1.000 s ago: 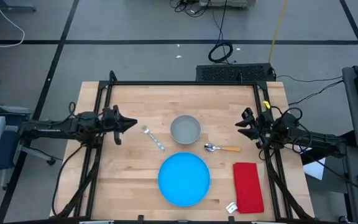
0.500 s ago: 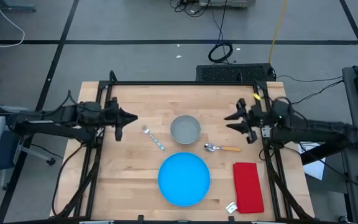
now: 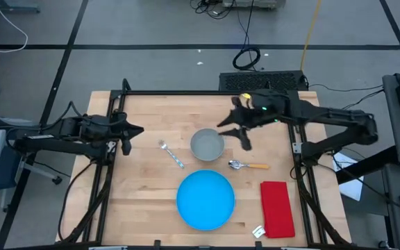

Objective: Pick and place plate/cup/fork/spoon on tray
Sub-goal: Put the gray bowl on the blue plate

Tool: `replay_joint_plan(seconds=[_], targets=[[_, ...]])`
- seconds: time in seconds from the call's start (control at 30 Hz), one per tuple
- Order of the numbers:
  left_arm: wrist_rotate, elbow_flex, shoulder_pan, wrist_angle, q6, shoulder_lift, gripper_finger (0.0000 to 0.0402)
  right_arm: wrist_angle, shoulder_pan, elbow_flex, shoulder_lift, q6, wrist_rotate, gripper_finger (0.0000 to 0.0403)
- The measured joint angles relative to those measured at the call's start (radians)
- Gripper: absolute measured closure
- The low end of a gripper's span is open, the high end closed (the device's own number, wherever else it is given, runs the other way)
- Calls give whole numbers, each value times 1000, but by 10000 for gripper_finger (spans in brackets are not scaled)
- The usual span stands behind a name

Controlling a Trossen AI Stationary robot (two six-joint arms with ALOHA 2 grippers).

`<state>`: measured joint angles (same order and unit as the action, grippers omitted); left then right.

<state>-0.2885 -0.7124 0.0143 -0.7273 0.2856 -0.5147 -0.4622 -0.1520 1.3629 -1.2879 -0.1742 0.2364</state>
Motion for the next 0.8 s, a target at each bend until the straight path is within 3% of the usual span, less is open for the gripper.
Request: replay_joint_plan(seconds=[0.17,0.5,0.8], targets=[[0,0,0,-40,16,-2,371,-289,-31,219,-141,-49,-212,282],[-1,0,0,-45,8,-3,371,-463,-143,264,-251,47,-215,282],[-1,0,0,-57,6,-3,371,-355,-169,257,-239,31,-214,282]])
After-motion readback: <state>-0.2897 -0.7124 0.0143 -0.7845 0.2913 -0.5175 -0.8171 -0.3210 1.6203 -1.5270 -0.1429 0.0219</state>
